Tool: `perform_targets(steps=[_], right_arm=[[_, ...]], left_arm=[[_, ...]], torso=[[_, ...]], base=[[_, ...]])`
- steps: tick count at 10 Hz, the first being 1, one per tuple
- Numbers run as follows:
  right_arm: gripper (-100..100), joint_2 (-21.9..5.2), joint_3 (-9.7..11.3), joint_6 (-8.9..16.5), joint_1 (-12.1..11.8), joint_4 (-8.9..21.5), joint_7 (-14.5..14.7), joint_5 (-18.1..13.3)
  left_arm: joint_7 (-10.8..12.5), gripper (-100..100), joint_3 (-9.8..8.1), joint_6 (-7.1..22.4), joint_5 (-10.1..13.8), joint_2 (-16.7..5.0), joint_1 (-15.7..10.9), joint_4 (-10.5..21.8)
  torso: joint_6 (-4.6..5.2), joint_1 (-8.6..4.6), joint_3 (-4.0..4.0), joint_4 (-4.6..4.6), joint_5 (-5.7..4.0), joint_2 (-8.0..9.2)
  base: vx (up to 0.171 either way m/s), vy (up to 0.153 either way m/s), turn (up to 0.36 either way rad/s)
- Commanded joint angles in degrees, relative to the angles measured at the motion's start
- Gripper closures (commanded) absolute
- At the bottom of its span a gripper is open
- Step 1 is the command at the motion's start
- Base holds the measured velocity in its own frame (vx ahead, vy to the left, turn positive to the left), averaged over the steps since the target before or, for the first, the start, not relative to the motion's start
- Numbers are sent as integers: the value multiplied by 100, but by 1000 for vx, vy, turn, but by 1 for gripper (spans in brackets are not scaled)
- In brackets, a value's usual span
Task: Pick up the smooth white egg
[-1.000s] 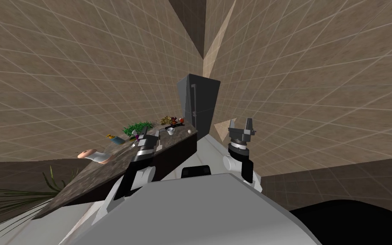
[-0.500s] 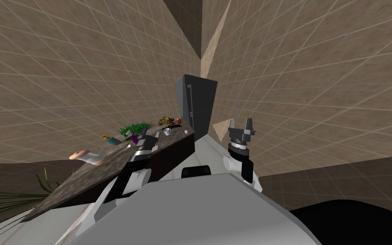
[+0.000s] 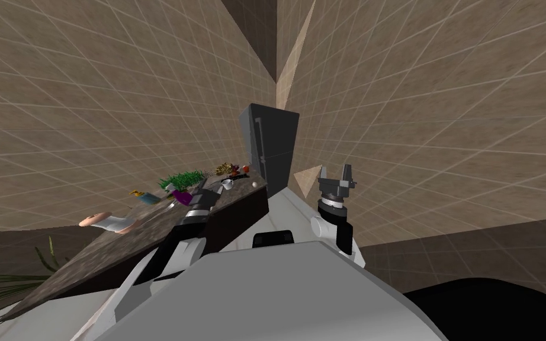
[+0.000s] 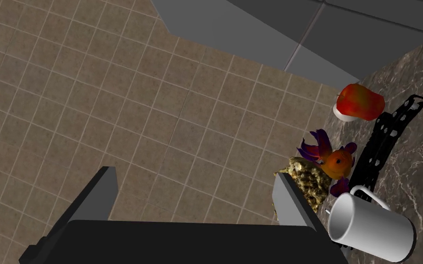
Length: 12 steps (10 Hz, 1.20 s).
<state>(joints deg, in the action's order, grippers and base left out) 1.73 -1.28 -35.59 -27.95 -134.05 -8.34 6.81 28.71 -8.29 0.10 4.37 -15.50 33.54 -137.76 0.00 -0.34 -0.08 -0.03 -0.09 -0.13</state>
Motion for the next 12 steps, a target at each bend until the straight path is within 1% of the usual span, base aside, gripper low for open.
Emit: perform_targets(steps=[1, 2, 3, 4, 5, 6, 7, 8, 9, 10, 11, 12], right_arm=[[0, 0, 0, 0, 0, 0, 0, 0], [0, 0, 0, 0, 0, 0, 0, 0], [0, 0, 0, 0, 0, 0, 0, 0], [0, 0, 0, 0, 0, 0, 0, 0], [0, 0, 0, 0, 0, 0, 0, 0], [0, 0, 0, 0, 0, 0, 0, 0], [0, 0, 0, 0, 0, 0, 0, 0], [0, 0, 0, 0, 0, 0, 0, 0], [0, 0, 0, 0, 0, 0, 0, 0], [0, 0, 0, 0, 0, 0, 0, 0], [0, 0, 0, 0, 0, 0, 0, 0], [0, 0, 0, 0, -1, 0, 0, 0]], left_arm=[[286, -100, -27, 286, 50, -125, 62, -70], [358, -100, -27, 296, 50, -125, 62, -70], [559, -100, -48, 531, 86, -234, 121, -119], [646, -100, -48, 544, 86, -234, 121, -119], [850, -100, -65, 781, 112, -341, 182, -165], [943, -100, -65, 797, 112, -341, 182, -165], [1150, -100, -79, 1029, 127, -447, 245, -209], [1247, -100, -79, 1055, 127, -447, 245, -209], [1446, -100, -90, 1280, 133, -552, 310, -250], [1558, -100, -90, 1316, 133, -552, 310, -250], [1750, -100, -97, 1544, 127, -655, 376, -289], [1874, -100, -97, 1579, 127, -655, 376, -289]], torso=[[0, 0, 0, 0, 0, 0], [0, -5, -2, -1, -1, -3], [0, 2, -2, -1, 0, -3], [0, -2, -3, -1, 0, -6], [0, 4, -2, -1, 1, -3], [0, -7, -3, -1, -1, -5], [0, 1, -3, -1, 0, -4], [0, 0, -4, -1, 0, -7], [0, 6, -3, -1, 1, -5], [0, 1, -4, -2, 1, -8], [0, 4, -5, -2, 1, -9], [0, 3, -10, -4, 1, -18]], base=[[47, -105, -18], [42, -84, 2], [51, -98, -15], [41, -78, 0], [49, -114, -18], [46, -90, 2], [55, -90, -14], [47, -75, -2], [58, -92, -18], [60, -84, 1], [92, -85, -10], [77, -76, -1]])
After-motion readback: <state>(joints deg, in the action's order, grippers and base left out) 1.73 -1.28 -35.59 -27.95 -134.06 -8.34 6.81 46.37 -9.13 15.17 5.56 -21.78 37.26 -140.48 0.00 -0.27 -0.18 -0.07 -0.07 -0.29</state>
